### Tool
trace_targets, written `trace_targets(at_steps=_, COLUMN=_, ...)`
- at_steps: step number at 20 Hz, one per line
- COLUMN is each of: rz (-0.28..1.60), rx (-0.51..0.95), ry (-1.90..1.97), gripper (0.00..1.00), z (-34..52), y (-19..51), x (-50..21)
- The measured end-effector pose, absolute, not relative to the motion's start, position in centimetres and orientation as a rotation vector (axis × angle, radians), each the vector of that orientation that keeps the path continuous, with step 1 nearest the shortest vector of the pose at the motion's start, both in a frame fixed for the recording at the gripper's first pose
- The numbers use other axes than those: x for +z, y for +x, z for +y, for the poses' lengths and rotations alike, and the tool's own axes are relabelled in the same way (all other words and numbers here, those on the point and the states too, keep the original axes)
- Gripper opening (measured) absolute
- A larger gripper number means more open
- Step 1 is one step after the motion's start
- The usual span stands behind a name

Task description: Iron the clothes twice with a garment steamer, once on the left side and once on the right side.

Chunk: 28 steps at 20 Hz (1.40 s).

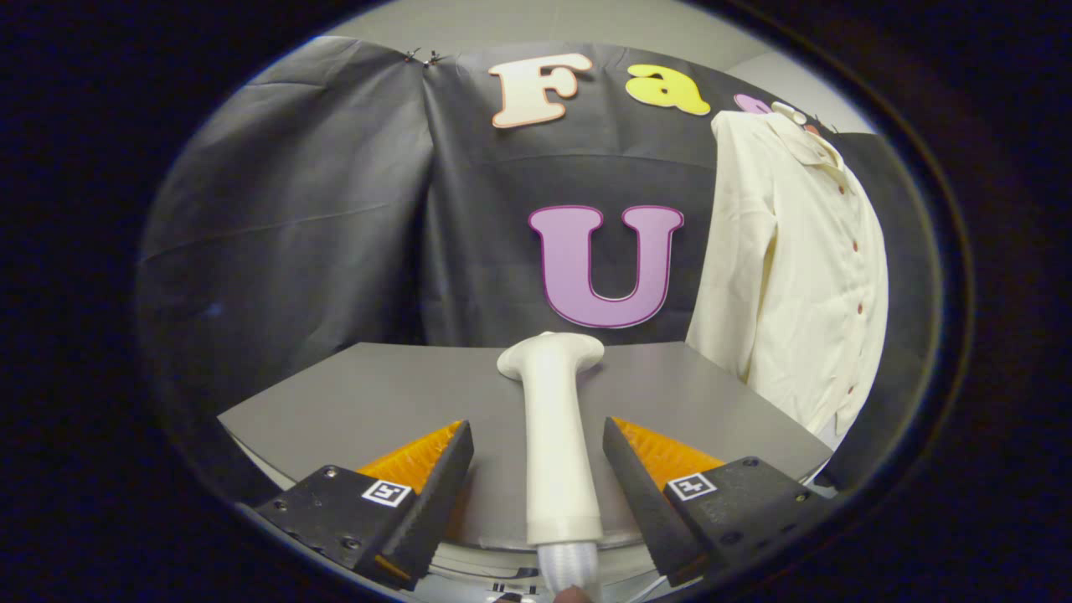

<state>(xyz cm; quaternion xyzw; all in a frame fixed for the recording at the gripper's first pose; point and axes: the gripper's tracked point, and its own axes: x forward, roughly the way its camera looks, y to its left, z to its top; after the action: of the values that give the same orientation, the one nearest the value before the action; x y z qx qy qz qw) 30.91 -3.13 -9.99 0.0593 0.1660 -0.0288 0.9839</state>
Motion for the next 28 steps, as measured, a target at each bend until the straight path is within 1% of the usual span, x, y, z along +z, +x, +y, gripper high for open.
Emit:
trace_targets(at_steps=3, rz=0.389, rx=-0.029, ry=0.15, gripper=0.9, z=-2.2, y=31.7, x=-11.4)
trace_targets(at_steps=8, rz=0.385, rx=-0.089, ry=0.095, gripper=0.78, z=-3.2, y=32.7, x=-11.7)
trace_targets(at_steps=11, rz=0.385, rx=-0.087, ry=0.11, gripper=0.55, z=-3.8, y=32.5, x=-11.9)
trace_targets(at_steps=13, rz=0.377, rx=-0.091, ry=0.166, gripper=0.49, z=-4.3, y=32.3, x=-11.8)
trace_targets(at_steps=15, rz=0.349, rx=-0.054, ry=0.233, gripper=0.41, z=-3.8, y=32.3, x=-11.4)
trace_targets(at_steps=21, rz=0.293, rx=-0.01, ry=0.159, gripper=0.4, z=-3.8, y=30.2, x=-10.0)
trace_targets(at_steps=23, rz=0.254, rx=0.009, ry=0.178, gripper=0.4, z=-4.0, y=29.1, x=-8.3)
trace_targets(at_steps=28, rz=0.165, rx=-0.009, ry=0.144, gripper=0.4, z=-7.6, y=26.1, x=-4.7)
